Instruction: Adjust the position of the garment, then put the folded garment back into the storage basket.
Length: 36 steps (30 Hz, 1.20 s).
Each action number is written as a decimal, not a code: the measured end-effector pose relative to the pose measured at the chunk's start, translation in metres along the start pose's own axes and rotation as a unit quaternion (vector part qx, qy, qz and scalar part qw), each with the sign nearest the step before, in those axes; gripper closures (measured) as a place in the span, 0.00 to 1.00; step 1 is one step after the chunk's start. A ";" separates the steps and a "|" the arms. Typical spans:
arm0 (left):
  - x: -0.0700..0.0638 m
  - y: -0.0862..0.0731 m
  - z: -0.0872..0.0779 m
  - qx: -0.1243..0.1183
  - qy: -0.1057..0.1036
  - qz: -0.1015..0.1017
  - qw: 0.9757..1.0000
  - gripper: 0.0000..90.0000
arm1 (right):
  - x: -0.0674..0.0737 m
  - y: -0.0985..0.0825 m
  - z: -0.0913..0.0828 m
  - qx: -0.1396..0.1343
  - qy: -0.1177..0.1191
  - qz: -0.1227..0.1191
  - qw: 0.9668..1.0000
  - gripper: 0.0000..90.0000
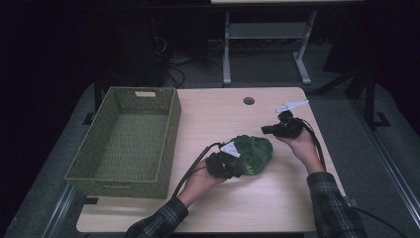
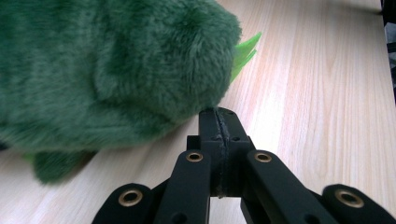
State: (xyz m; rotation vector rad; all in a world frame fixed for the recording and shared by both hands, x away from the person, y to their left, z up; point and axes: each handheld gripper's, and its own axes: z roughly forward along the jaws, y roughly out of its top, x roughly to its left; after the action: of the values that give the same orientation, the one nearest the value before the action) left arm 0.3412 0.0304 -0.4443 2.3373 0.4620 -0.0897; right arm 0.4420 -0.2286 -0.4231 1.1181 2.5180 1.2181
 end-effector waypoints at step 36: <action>0.041 -0.015 -0.001 0.008 0.051 -0.023 0.998 1.00 | 0.025 -0.040 0.001 0.041 0.042 -0.010 0.998 1.00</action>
State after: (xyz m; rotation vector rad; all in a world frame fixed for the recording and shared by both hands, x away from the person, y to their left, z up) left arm 0.3737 0.0540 -0.4616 2.3553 0.5686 0.0047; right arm 0.4014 -0.2271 -0.4482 1.0786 2.6578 1.1906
